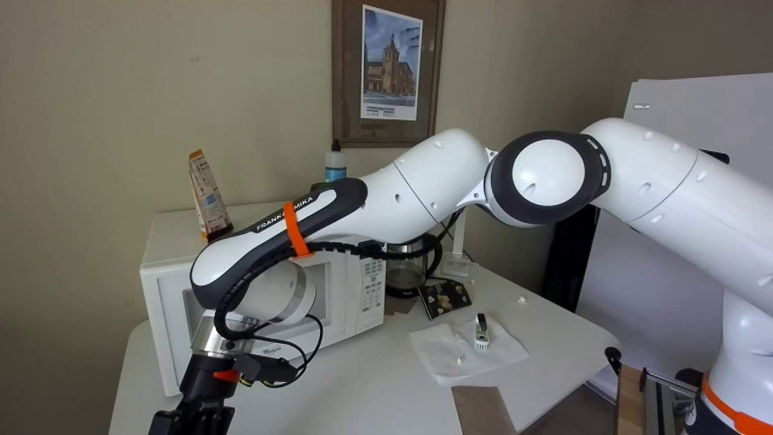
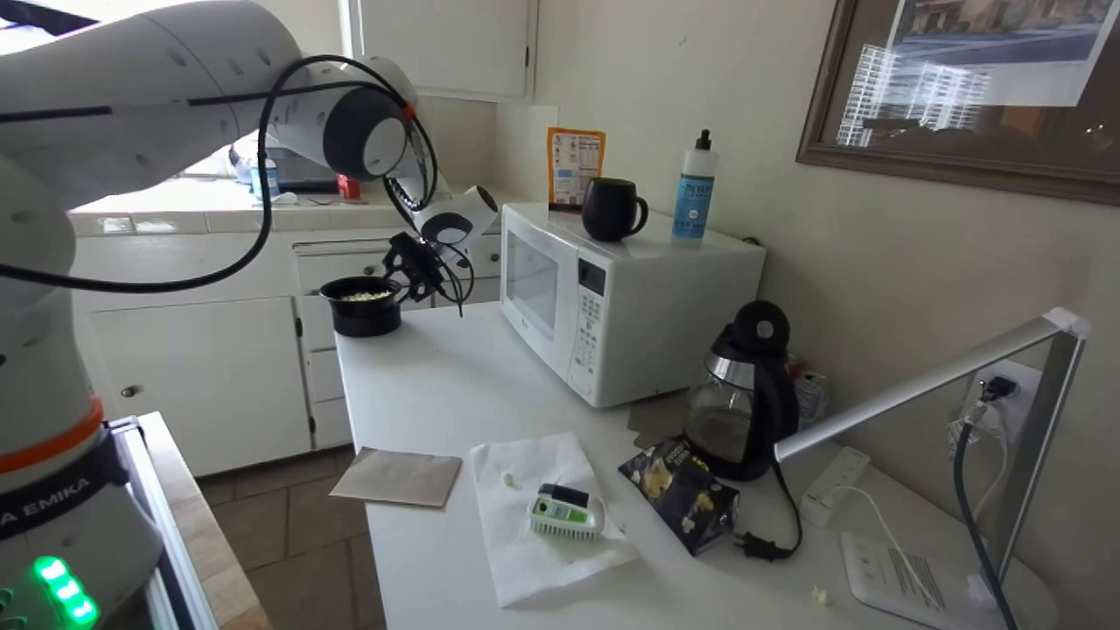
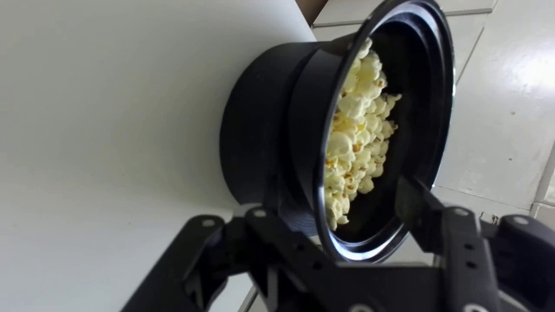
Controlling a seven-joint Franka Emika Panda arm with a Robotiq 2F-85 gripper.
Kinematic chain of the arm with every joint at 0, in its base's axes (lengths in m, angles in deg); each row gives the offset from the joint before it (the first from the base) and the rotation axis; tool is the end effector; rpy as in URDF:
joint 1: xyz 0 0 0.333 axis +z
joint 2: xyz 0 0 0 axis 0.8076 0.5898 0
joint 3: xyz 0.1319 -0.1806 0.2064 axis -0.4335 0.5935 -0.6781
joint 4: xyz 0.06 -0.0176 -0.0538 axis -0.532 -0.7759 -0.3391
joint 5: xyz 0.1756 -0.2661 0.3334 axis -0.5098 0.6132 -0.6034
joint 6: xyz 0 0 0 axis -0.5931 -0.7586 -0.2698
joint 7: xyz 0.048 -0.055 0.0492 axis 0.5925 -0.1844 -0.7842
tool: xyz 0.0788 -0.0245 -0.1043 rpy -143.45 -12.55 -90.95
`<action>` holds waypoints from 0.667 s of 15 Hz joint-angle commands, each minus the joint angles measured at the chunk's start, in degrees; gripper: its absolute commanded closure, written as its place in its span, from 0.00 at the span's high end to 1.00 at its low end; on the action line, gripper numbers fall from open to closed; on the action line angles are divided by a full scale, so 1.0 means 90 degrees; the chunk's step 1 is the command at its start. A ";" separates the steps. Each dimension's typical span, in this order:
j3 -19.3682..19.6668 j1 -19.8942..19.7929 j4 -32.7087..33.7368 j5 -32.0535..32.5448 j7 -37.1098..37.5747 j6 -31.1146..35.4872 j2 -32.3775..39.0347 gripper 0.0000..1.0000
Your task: Put the black bowl on top of the dark blue object.
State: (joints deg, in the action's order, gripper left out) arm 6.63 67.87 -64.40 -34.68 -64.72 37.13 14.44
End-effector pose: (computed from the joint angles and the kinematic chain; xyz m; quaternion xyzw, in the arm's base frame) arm 0.6615 0.4288 0.0671 -0.9053 -0.2233 0.0919 0.3495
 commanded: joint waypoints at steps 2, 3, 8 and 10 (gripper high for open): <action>0.0033 -0.0290 -0.1478 -0.0574 0.0831 0.0533 -0.1254 1.00; 0.0107 -0.0284 -0.1705 -0.0714 0.1100 0.0610 -0.1477 1.00; 0.0388 -0.0159 -0.3102 -0.0565 0.2698 0.1077 -0.2804 1.00; 0.0504 -0.0062 -0.3711 -0.0539 0.3355 0.1197 -0.3394 1.00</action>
State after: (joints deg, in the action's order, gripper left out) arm 9.02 65.69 -86.72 -39.60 -42.22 44.80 -6.65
